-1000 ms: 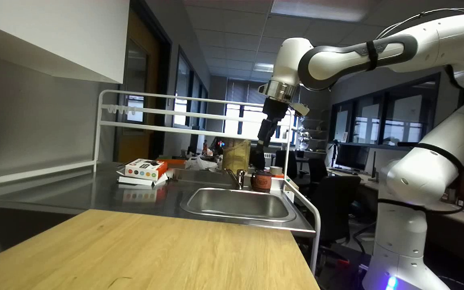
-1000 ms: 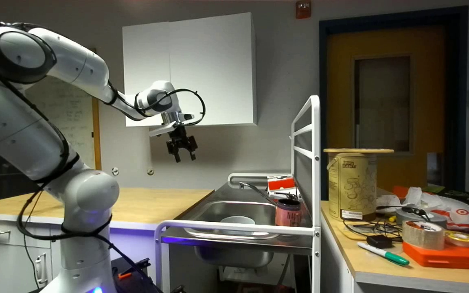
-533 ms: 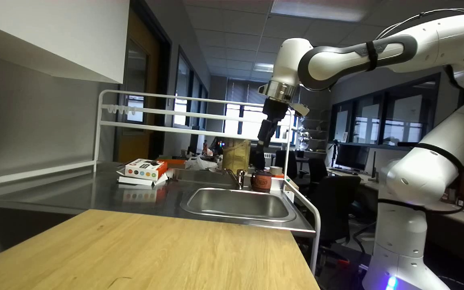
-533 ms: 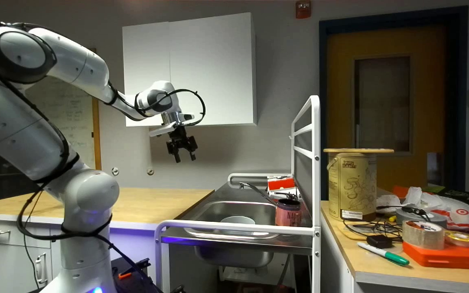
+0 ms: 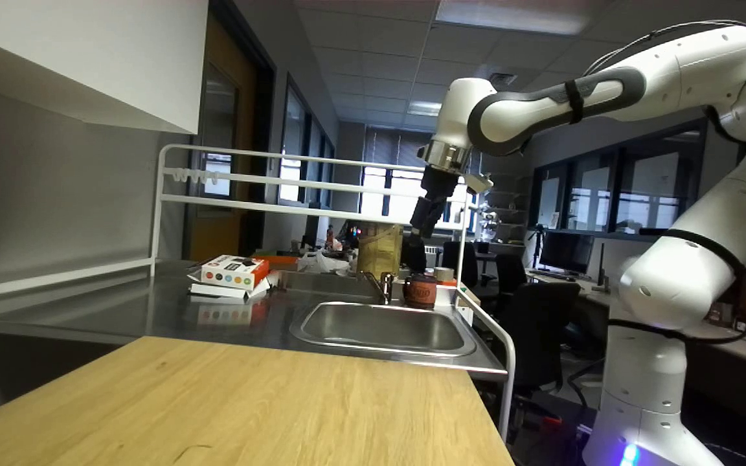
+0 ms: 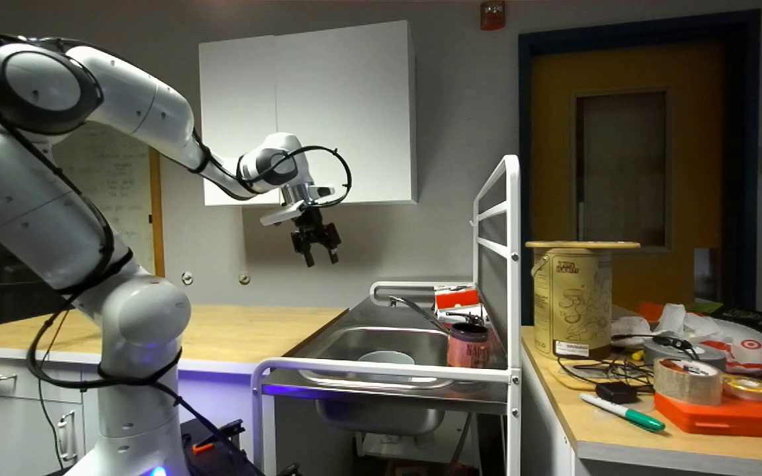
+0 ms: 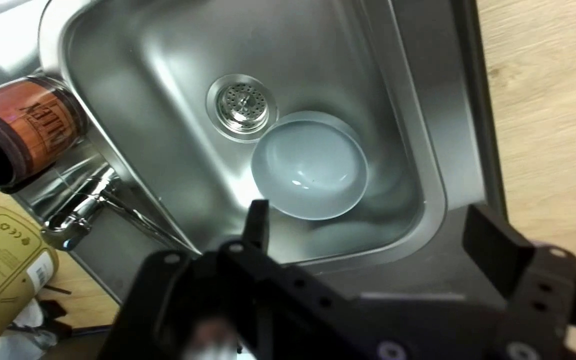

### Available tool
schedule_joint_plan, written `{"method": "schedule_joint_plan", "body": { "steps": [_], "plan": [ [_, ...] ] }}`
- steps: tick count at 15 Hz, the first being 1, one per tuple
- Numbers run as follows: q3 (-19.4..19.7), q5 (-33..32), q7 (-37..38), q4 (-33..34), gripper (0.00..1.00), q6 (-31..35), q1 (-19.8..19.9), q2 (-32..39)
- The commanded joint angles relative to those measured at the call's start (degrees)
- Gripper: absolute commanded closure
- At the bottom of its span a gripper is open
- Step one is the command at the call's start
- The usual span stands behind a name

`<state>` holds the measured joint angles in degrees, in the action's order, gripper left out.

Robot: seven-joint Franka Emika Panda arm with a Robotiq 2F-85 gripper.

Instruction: Place the brown mug in the sink

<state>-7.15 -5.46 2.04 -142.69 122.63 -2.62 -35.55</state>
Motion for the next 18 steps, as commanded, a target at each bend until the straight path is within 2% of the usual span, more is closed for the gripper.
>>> {"method": "schedule_joint_plan", "body": {
  "steps": [1,7,12,18],
  "plan": [
    [2.92,-3.79,0.05,2.02,0.0,3.5,3.77,2.79],
    [8.0,-4.44,0.07,6.15,0.0,8.33,8.81,8.04],
    [12.46,-2.43,-0.98,10.96,0.0,11.13,10.12,14.21],
    [16.04,-0.43,-1.44,19.2,0.0,11.48,11.04,25.67]
  ]
}}
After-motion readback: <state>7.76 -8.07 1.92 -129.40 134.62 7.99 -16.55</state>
